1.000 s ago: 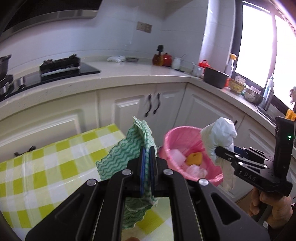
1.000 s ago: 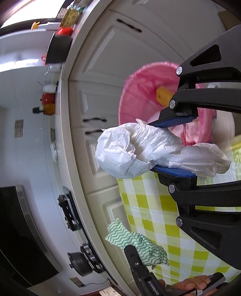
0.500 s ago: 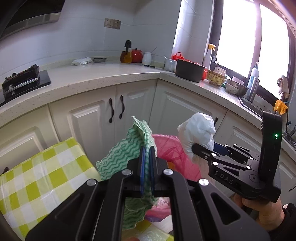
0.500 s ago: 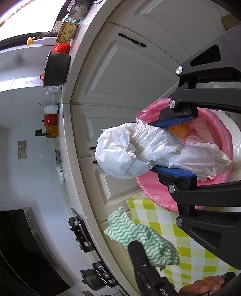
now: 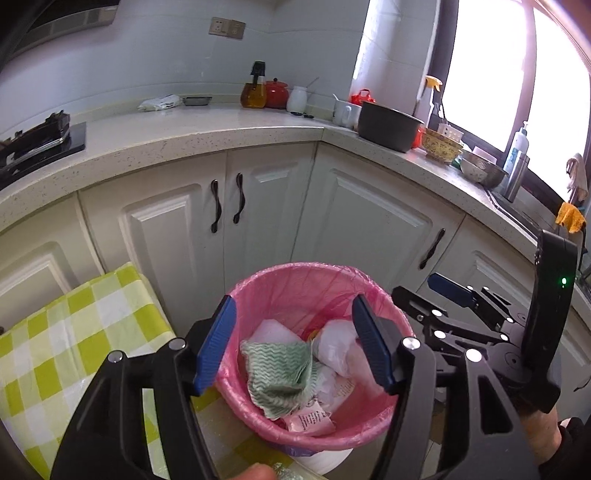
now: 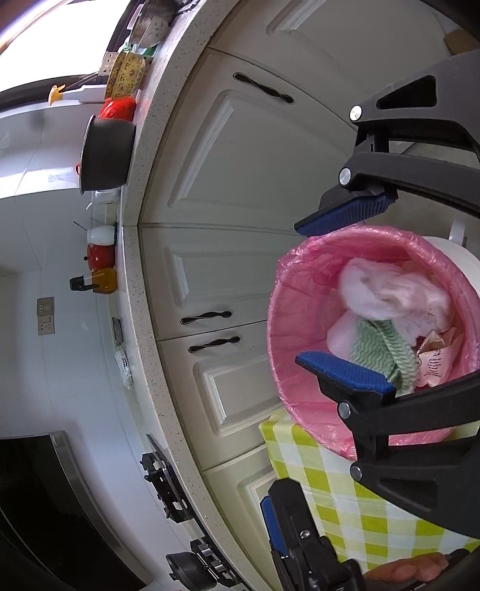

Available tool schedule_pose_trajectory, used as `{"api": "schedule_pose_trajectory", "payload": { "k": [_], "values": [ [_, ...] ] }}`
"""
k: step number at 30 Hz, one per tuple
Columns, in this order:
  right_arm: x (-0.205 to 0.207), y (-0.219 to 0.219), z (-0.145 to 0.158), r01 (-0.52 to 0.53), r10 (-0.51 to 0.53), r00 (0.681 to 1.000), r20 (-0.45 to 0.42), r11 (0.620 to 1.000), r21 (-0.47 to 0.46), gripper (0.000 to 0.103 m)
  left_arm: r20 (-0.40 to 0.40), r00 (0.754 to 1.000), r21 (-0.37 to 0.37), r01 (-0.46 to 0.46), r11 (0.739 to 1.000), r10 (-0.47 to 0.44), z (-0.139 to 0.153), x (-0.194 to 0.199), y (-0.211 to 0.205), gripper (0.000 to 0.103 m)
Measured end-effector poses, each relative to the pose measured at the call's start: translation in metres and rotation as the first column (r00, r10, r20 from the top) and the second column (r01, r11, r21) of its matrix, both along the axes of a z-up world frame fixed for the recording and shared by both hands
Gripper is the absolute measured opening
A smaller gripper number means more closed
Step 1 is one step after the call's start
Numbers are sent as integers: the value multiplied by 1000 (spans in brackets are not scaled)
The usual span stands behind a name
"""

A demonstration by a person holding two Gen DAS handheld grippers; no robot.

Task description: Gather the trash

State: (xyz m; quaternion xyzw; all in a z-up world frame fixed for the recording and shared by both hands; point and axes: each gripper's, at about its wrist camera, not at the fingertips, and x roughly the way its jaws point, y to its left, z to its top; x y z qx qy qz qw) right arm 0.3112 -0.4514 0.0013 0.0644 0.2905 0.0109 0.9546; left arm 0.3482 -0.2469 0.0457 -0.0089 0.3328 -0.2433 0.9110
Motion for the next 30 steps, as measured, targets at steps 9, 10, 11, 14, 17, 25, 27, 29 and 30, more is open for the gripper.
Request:
{"api": "schedule_pose_trajectory", "payload": {
  "k": [9,10,11,14,17,25,27,29,30],
  "values": [
    [-59,14,4,7,-6,999,39,999,-33,75,-9,994,2,-107,994,107,-7,-61,51,76],
    [-65,16,5,9,-7,999,44,999,-36,78,-3,994,3,-114,994,114,-7,-70,56,76],
    [-75,21,6,11,-9,999,50,999,-38,79,1,993,1,-122,993,122,-7,-78,61,78],
    [-96,33,5,-6,8,999,40,999,-35,83,4,989,11,-150,989,150,-8,-103,76,79],
    [-115,45,2,-21,22,999,30,999,-34,83,5,991,35,-131,991,131,-11,-120,79,80],
    [-142,52,-7,-31,32,999,-43,999,10,85,-13,996,81,-89,993,90,-23,-138,75,80],
    [-142,52,-8,-30,30,998,-47,1000,6,85,-18,996,81,-81,993,83,-23,-138,75,80],
    [-143,52,-6,-32,32,998,-46,999,11,85,-13,997,90,-75,993,77,-22,-139,73,80],
    [-143,52,-6,-33,33,998,-45,999,10,85,-12,997,92,-73,993,75,-22,-138,73,80]
  ]
}}
